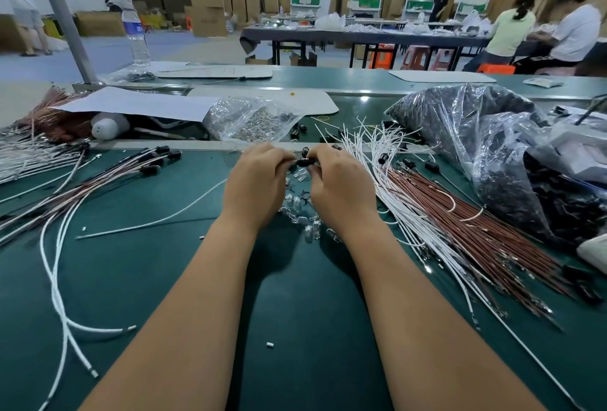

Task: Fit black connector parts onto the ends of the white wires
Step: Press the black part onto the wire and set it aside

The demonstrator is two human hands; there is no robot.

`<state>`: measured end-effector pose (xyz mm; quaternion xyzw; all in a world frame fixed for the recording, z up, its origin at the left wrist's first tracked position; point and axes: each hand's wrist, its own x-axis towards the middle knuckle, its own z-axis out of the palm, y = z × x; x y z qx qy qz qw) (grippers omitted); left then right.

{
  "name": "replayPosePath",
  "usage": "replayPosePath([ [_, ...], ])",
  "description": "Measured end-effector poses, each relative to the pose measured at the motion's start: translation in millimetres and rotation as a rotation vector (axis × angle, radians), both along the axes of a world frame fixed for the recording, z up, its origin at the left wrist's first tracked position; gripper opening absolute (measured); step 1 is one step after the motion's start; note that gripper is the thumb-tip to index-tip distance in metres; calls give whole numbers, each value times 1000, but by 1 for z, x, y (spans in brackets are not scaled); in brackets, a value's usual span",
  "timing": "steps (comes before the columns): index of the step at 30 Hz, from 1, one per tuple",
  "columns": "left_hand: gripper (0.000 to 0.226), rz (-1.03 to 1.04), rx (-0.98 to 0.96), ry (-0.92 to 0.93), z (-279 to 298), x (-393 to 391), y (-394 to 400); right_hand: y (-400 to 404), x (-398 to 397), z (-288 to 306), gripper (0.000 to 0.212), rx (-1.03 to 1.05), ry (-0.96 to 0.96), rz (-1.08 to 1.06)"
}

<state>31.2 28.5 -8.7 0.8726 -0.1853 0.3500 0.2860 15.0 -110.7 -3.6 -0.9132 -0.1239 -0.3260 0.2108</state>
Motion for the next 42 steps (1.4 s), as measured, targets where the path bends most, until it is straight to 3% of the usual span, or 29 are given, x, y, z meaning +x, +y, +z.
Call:
replayPosePath([
  [5,18,152,-87,76,-4,5,14,-4,2,-1,12,33,51,-17],
  [10,15,-125,-314,148,3,-5,-7,-3,2,0,13,149,67,84],
  [12,13,-128,-384,201,2,-3,-9,-3,2,1,13,157,66,105],
  [21,3,-168,-468,302,4,-4,-4,-2,3,-2,20,266,67,160],
  [24,15,-172,-540,334,3,-2,-1,-4,3,-2,30,353,54,140],
  [30,17,-194,-656,375,2,3,6,-8,6,1,10,506,-38,108],
  [42,7,-224,-660,453,2,-1,6,-8,2,2,14,498,-73,130],
])
